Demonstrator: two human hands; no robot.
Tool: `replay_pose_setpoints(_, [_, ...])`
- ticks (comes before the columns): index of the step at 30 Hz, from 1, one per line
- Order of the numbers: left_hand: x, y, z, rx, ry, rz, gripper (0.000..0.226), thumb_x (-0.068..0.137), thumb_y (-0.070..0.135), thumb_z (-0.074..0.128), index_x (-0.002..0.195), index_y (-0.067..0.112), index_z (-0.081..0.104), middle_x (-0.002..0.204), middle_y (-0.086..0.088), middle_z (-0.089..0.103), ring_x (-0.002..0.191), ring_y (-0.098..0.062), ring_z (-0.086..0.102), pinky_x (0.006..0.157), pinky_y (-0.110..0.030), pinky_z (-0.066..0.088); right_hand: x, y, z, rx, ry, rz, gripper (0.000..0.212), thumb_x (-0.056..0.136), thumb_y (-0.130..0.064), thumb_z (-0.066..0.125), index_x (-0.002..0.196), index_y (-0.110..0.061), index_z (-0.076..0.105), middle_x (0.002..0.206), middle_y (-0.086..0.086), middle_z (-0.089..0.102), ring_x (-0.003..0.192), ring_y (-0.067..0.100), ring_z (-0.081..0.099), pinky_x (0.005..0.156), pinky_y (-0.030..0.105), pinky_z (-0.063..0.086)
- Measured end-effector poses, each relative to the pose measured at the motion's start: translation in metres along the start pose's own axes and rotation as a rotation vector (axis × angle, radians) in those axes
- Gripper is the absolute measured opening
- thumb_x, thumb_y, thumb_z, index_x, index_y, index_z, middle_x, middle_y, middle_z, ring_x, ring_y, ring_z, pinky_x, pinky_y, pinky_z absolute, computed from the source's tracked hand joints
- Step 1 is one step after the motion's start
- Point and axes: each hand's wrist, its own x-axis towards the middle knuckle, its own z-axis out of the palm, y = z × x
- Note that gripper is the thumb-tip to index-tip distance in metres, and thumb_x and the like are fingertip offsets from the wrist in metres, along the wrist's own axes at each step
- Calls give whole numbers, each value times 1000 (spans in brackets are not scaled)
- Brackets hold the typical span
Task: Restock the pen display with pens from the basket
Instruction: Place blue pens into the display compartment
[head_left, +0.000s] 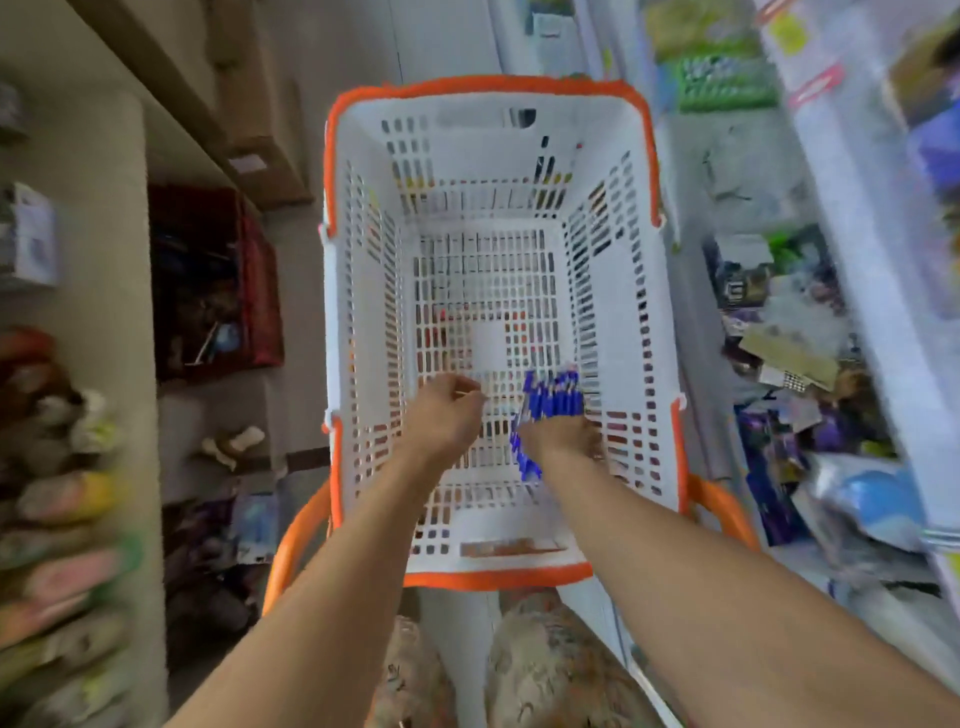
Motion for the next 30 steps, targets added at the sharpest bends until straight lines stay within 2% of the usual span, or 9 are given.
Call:
replay_pose_setpoints(2, [19,-2,2,8,-24,-16,24,98,18,52,119,14,62,113,-5,67,98,-21,64,90,-41,56,4,-7,9,23,73,39,93,89,-42,70,154,0,19,155,22,26,140,39,35,111,47,36])
replay_pose_setpoints(4, [34,-4,5,4,-53,-29,24,98,19,52,119,14,62,112,-5,68,91,-19,65,84,-38,58,8,-12,20,3,162,63,89,92,-37,67,153,0,13,154,23,21,139,41,32,112,52,34])
replay_pose_setpoints(7, [48,-4,3,8,-97,-38,22,100,19,51,120,16,59,108,-1,66,83,-15,64,73,-31,56,16,-12,29,-52,239,28,91,88,-49,68,149,-1,19,148,22,29,134,39,38,109,54,39])
replay_pose_setpoints(10, [57,0,0,3,-109,-48,22,99,19,52,119,16,61,111,-3,67,91,-18,64,84,-36,57,26,-5,27,-25,227,-17,94,79,-56,76,145,-4,33,143,18,40,128,38,47,102,51,45])
replay_pose_setpoints(13, [60,9,0,-17,-125,-76,20,99,20,52,116,17,62,111,-2,67,100,-20,64,95,-43,54,31,-1,27,130,227,-94,70,79,-46,81,132,-10,52,128,12,54,108,33,61,88,45,54])
replay_pose_setpoints(16, [60,16,-1,-33,-156,-90,17,100,19,51,113,17,62,104,-1,67,98,-22,66,88,-39,57,30,3,26,217,196,-159,43,82,-38,81,114,-13,63,109,6,66,84,23,64,70,31,50])
replay_pose_setpoints(20, [59,21,-7,-77,-147,-97,18,101,18,50,114,15,62,108,-6,67,100,-24,66,80,-34,56,32,3,19,340,140,-202,40,81,-29,83,114,-17,63,103,0,69,90,22,66,81,37,55])
replay_pose_setpoints(25, [54,20,-9,-122,-133,-116,17,101,15,49,112,14,62,106,-10,69,91,-22,65,76,-34,55,36,1,5,257,-15,-138,19,84,-23,82,89,-16,65,79,1,65,63,12,58,53,25,41])
replay_pose_setpoints(30, [48,18,-7,-176,-130,-142,15,100,13,49,106,15,62,106,-13,69,85,-19,61,75,-33,53,24,0,-1,358,-4,-146,14,85,-15,80,81,-15,66,73,2,65,60,15,59,50,23,40])
